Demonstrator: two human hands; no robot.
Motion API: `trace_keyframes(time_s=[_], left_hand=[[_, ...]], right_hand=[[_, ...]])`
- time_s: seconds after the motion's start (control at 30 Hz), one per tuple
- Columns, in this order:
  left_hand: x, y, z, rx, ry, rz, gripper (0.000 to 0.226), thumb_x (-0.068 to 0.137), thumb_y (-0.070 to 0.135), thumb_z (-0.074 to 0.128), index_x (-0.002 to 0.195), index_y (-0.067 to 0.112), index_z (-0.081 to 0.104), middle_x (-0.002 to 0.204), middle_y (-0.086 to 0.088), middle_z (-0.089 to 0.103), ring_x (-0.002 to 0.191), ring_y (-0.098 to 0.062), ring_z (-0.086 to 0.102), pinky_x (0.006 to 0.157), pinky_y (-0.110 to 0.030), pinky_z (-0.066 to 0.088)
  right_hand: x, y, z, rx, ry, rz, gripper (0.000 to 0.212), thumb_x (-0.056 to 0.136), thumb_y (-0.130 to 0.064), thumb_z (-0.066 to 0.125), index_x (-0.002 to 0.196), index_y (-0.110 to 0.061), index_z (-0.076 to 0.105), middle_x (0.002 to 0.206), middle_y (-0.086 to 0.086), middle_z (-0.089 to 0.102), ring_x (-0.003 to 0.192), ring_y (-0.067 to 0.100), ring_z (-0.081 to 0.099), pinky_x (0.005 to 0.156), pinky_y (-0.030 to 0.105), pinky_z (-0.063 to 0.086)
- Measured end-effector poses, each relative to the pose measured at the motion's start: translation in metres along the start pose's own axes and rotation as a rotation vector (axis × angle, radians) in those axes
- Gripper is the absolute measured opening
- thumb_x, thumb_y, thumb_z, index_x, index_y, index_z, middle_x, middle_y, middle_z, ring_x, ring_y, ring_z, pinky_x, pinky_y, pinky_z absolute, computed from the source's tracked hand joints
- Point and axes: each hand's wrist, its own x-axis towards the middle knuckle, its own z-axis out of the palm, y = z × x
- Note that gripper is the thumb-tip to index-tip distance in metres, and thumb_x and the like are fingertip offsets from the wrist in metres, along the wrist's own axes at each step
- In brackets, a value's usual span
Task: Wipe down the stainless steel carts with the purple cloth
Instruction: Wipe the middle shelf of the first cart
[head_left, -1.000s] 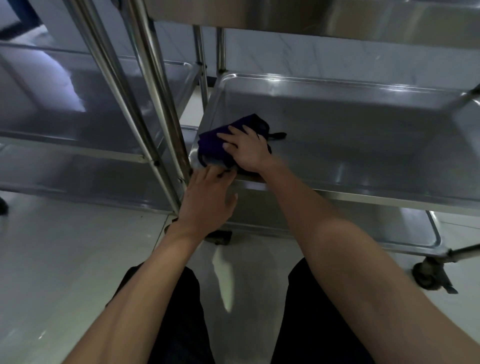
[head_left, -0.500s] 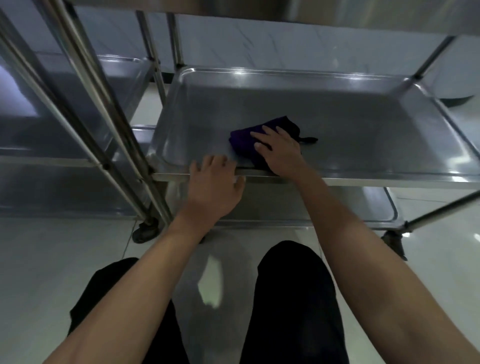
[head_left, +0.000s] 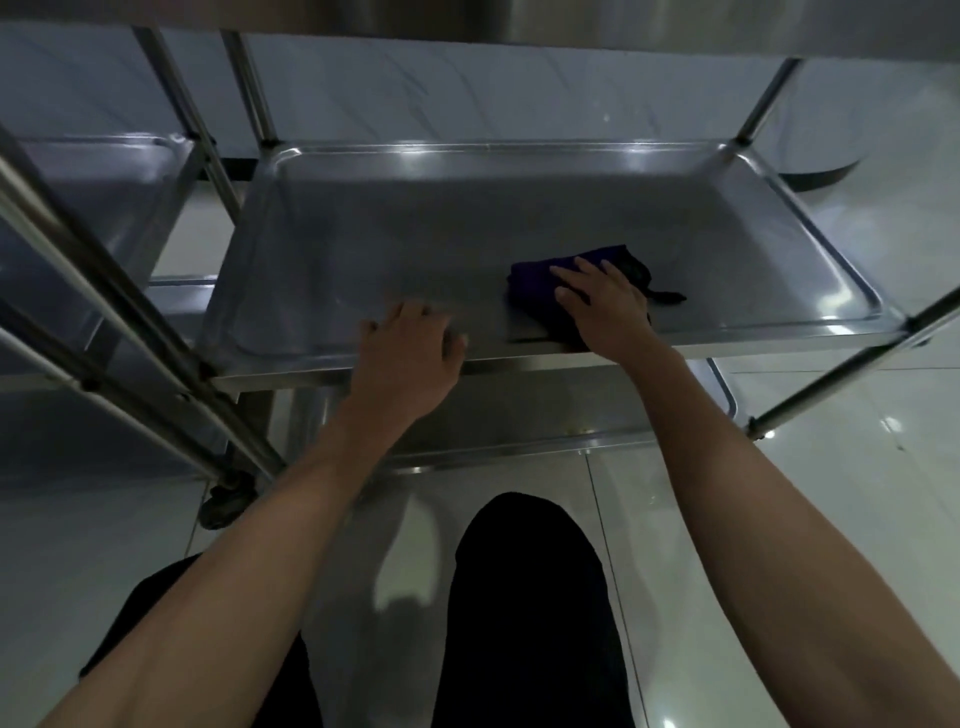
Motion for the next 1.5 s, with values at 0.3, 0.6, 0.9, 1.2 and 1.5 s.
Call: trace_keyframes(time_s=[0.3, 0.6, 0.9, 1.2, 1.5], left_hand=[[0.003, -0.090, -0.035, 0.004, -0.067, -0.300, 0.031, 0.091, 0.053, 0.050, 0.105, 0.030, 0.065, 0.120, -0.004, 0.057, 0.112, -0.036, 0.055, 0.098, -0.060, 0.045], [-0.016, -0.138, -0.031, 0.003, -0.120, -0.227, 0.057, 0.093, 0.068, 0.044, 0.133, 0.030, 0.054, 0.145, 0.003, 0.052, 0.135, -0.028, 0.044, 0.103, -0.059, 0.043], [-0.017, -0.147, -0.020, 0.066, -0.069, -0.209, 0.069, 0.088, 0.069, 0.028, 0.144, 0.033, 0.047, 0.156, 0.008, 0.039, 0.143, -0.022, 0.031, 0.107, -0.068, 0.034], [-0.018, -0.142, -0.017, 0.087, -0.057, -0.234, 0.061, 0.093, 0.066, 0.034, 0.145, 0.036, 0.044, 0.157, 0.010, 0.033, 0.145, -0.022, 0.027, 0.107, -0.080, 0.015], [-0.014, -0.124, -0.026, -0.025, -0.097, -0.261, 0.051, 0.093, 0.050, 0.048, 0.140, 0.028, 0.047, 0.150, -0.003, 0.040, 0.142, -0.031, 0.029, 0.111, -0.074, 0.022]], right_hand=[[0.029, -0.039, 0.012, 0.002, -0.084, -0.053, 0.045, 0.106, -0.049, 0.029, 0.150, -0.045, 0.035, 0.165, -0.013, 0.018, 0.154, 0.020, 0.004, 0.121, 0.051, 0.003], [0.077, -0.154, 0.056, 0.044, -0.190, -0.258, 0.043, 0.105, -0.049, 0.030, 0.148, -0.049, 0.035, 0.165, -0.015, 0.016, 0.153, 0.018, 0.001, 0.120, 0.053, 0.000], [0.108, -0.271, 0.100, 0.081, -0.264, -0.463, 0.043, 0.105, -0.047, 0.037, 0.148, -0.046, 0.039, 0.165, -0.009, 0.019, 0.153, 0.026, 0.005, 0.120, 0.055, 0.007], [0.112, -0.292, 0.100, 0.090, -0.314, -0.562, 0.044, 0.104, -0.046, 0.041, 0.148, -0.043, 0.041, 0.164, -0.008, 0.023, 0.153, 0.025, 0.010, 0.122, 0.048, 0.010], [0.107, -0.192, 0.069, 0.026, -0.166, -0.301, 0.046, 0.106, -0.048, 0.032, 0.151, -0.042, 0.035, 0.166, -0.008, 0.018, 0.153, 0.021, 0.009, 0.121, 0.041, 0.009]])
